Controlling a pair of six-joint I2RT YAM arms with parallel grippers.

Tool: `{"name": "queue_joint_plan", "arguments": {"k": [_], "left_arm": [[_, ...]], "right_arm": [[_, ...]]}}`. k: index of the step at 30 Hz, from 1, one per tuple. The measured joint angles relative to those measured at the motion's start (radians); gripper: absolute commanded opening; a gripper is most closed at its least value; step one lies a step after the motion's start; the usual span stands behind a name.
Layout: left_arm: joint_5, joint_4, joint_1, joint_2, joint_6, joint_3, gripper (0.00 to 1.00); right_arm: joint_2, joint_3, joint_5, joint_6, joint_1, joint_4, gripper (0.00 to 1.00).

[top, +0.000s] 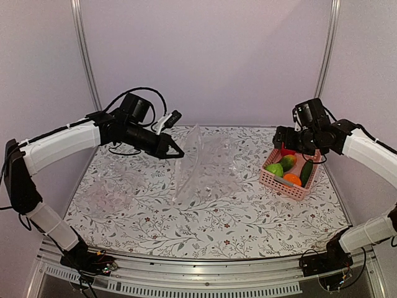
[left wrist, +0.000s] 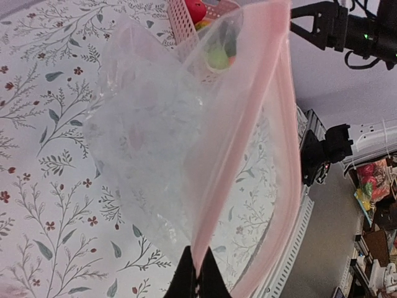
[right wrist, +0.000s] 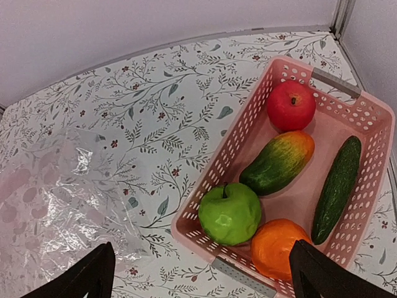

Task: Place the food in the zip-top bag and seal the zipper
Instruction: Pick up the fake fruit from the bin.

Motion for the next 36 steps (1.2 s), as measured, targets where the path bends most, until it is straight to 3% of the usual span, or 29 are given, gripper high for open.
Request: {"name": "queue_joint_plan", "arguments": {"k": [12, 23, 36], "left_arm": [[-0.002, 0.008, 0.0, -0.03, -0.003, -0.012, 0.0], [-0.003, 0.008, 0.0, -0.034, -0.003, -0.013, 0.0], [-0.003, 0.009, 0.0, -0.04, -0.003, -0.013, 0.0]], "right_arm": [[0.312, -0.003, -0.219, -0.029, -0.152, 0.033, 0.89], [0.362, -0.051, -0.293, -0.045, -0.189, 0.053, 0.81], [0.424, -0.047, -0.298, -0.071, -0.179, 0.069, 0.81]]}}
